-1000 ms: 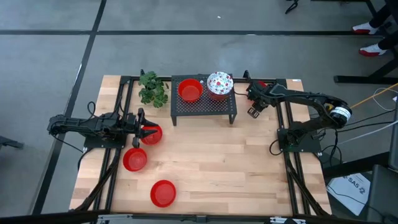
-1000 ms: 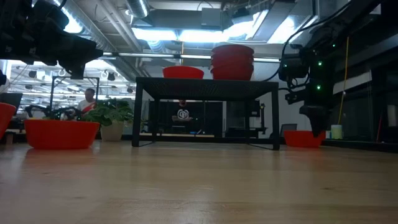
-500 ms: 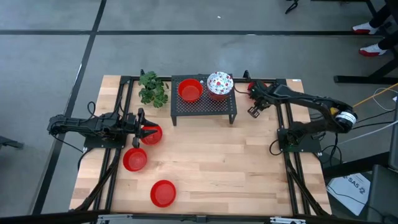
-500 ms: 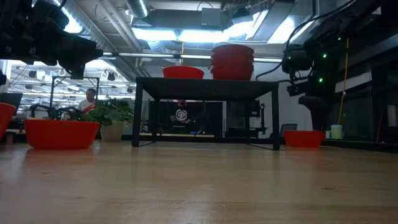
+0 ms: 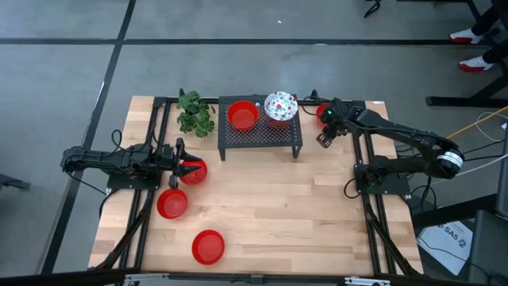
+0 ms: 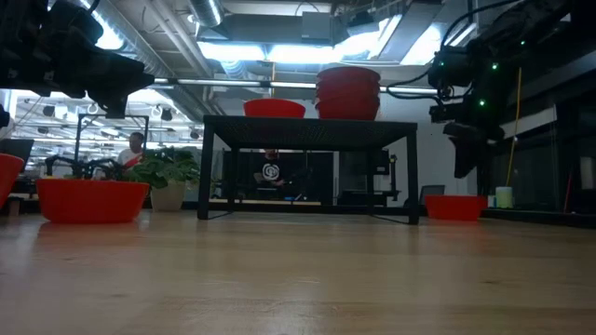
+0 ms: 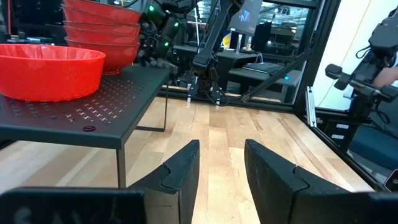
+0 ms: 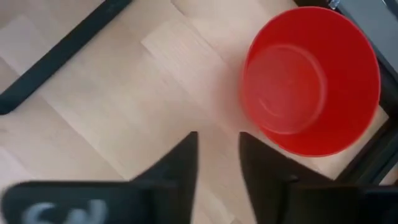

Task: Pick & Place Mini bowls
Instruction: Stack the red bowl on the top of the red bowl on the shelf

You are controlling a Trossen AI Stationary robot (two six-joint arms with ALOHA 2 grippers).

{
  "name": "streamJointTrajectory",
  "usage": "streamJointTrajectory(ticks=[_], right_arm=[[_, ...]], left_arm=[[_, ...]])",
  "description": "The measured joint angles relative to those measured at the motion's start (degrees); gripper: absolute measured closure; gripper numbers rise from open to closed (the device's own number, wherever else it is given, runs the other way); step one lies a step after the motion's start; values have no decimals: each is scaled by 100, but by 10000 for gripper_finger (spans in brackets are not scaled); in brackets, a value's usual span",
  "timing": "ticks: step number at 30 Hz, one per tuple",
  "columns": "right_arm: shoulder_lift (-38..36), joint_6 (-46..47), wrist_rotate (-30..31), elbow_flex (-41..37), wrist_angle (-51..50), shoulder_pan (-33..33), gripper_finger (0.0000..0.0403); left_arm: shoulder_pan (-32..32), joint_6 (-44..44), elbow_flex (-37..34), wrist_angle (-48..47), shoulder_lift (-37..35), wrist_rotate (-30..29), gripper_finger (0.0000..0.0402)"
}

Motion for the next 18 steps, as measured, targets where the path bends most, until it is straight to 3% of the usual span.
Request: streamJointTrajectory(ticks=[3, 6, 9, 13, 18], right_arm=[[0, 12, 41, 0, 2, 0, 236], [30, -11, 473, 2, 76, 0, 179], [108, -141, 714, 2, 147, -2, 140], [366, -145, 758, 2, 185, 0, 125], [844, 29, 843, 2, 234, -2, 138]], left_arm=[[0, 0, 0, 0, 0, 0, 279], [2, 0, 1, 0, 0, 0, 279], [1, 0, 1, 0, 0, 0, 279], [0, 0, -1, 0, 0, 0, 279], [2, 0, 1, 0, 0, 0, 279]])
